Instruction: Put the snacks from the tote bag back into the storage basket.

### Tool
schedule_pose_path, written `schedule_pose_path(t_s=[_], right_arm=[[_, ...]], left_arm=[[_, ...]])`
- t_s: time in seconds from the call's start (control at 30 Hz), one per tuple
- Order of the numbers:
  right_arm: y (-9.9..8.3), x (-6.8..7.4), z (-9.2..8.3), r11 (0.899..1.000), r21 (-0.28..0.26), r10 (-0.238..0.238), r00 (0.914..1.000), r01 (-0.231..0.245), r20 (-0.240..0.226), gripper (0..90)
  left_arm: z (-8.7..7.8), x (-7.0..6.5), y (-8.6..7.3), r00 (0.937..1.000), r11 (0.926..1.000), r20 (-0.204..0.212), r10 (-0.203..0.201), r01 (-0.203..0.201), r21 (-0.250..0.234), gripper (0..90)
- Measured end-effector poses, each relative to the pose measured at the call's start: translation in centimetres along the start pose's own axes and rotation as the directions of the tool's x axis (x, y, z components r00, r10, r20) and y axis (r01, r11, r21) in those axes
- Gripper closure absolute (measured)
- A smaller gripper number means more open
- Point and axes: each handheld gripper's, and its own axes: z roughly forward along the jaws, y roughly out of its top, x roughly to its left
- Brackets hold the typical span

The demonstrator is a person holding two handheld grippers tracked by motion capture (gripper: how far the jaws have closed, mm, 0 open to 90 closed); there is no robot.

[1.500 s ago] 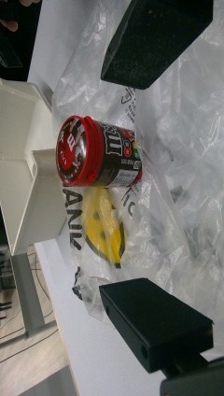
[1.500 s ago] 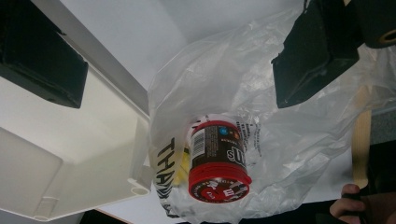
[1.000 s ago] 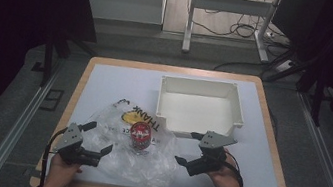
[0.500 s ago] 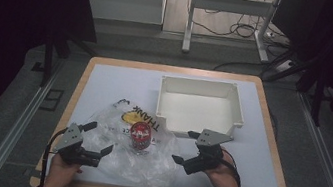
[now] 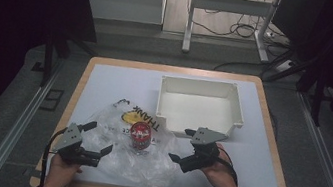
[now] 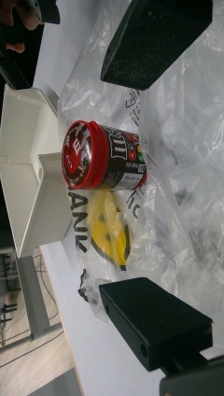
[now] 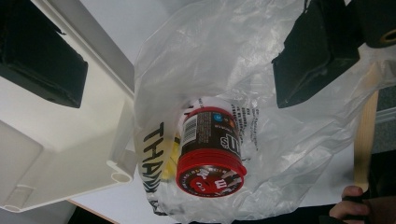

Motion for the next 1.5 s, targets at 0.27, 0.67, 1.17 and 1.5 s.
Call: schedule_pose_path(t_s=[0.27, 0.67, 1.17, 1.5], right_arm=[[0.3, -0.1, 0.5, 1.000, 0.016, 0.019, 0.9997, -0.018, -0.015, 3.2], [1.2, 0.2, 2.2, 0.997, 0.065, -0.028, 0.9988, 0.031, -0.040, 3.3], [2.1, 0.5, 4.2, 0.993, 0.106, -0.041, 0.9953, 0.050, -0.087, 3.3], [2.4, 0.7, 5.4, 0.988, 0.143, -0.038, 0.9936, 0.053, -0.106, 3.3]], left_arm=[[0.0, 0.0, 0.0, 1.0000, 1.0000, -0.001, 0.002, -0.002, -0.002, 2.5], [-0.1, -0.1, 0.0, 1.0000, 1.0000, -0.003, 0.005, -0.005, -0.006, 2.5], [-0.1, -0.1, 0.0, 0.9999, 0.9999, -0.001, 0.011, -0.011, -0.003, 2.6], [-0.2, -0.1, 0.0, 1.0000, 0.9999, -0.002, 0.007, -0.007, -0.009, 2.6]])
